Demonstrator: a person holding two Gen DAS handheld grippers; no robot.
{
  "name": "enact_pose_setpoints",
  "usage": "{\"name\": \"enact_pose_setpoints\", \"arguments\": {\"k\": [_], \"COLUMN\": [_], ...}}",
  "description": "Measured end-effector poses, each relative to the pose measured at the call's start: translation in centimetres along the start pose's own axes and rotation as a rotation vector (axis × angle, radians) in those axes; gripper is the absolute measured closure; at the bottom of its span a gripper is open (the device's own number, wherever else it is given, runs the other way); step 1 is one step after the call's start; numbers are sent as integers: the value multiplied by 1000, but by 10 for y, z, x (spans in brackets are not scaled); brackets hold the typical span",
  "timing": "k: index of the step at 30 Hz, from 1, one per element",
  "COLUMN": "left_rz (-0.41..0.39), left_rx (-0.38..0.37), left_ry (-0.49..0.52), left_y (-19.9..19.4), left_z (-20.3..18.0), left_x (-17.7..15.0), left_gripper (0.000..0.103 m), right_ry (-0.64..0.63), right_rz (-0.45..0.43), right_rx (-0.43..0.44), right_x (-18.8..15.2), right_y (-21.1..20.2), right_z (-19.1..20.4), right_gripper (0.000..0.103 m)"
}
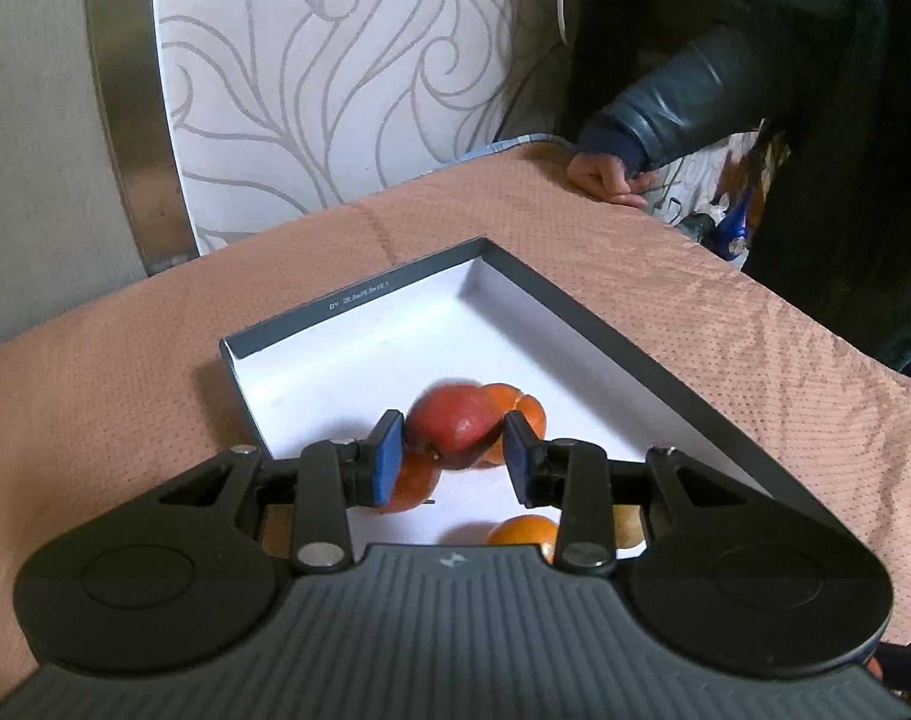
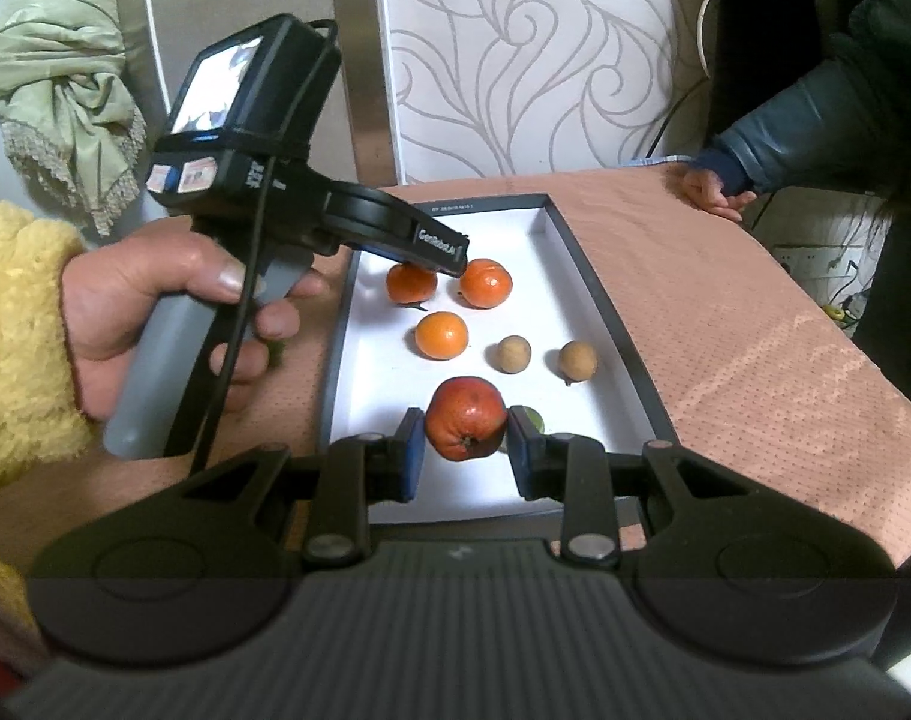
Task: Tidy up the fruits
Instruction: 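Carry both red apples over the white box, then lower the red apple in the left gripper into the box and open it, then lower the red apple in the right gripper into the box and open it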
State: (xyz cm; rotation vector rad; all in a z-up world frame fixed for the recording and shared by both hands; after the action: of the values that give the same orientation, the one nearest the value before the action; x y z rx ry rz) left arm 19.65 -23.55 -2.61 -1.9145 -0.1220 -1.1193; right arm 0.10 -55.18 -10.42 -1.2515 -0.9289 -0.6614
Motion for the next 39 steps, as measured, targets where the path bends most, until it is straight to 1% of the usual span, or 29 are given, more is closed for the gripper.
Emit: {"name": "enact_pose_setpoints", "arguments": {"k": [2, 4, 6, 14, 23, 28, 34, 39], "left_rz": [1, -2, -7, -20, -41, -62, -85, -97], "left_rx": [-5, 2, 5, 16, 50, 86, 136, 176], "left_ry": [3, 7, 10, 2, -18, -41, -82, -117], "left_y": [0, -1, -2, -15, -42, -62, -87, -105], "left_z": [-2, -3, -4, -10, -8, 1, 16, 29], "left_x": [1, 2, 4, 8, 5, 0, -9, -21], "left_gripper": [60, 53, 50, 50, 50, 50, 49, 49], "right_ry": [0, 4, 6, 13, 47, 51, 21, 0], "right_rz": [0, 1, 1, -6, -9, 0, 5, 7], "right_rx": [1, 0, 0, 0, -13, -8, 14, 6], "right_x": [0, 0, 0, 1, 11, 19, 26, 29], "right_y": [0, 0, 0, 4, 25, 44, 63, 78], "right_z": [1, 0, 0, -4, -17, -20, -12, -6], "right_gripper": [71, 71, 71, 71, 71, 71, 71, 71]}}
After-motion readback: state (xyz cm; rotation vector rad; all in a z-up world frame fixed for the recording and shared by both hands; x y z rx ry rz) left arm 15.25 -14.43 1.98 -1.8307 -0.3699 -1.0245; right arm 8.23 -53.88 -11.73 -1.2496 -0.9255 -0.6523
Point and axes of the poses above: each gripper's, at about its wrist camera, not at the fingertips, and y roughly the way its jaws point, z to its left, x to its top, the point moved 2 cm from there along y, roughly the way its jaws point, and after that the axes turned 14 degrees about -x, right-handed, at the moved point
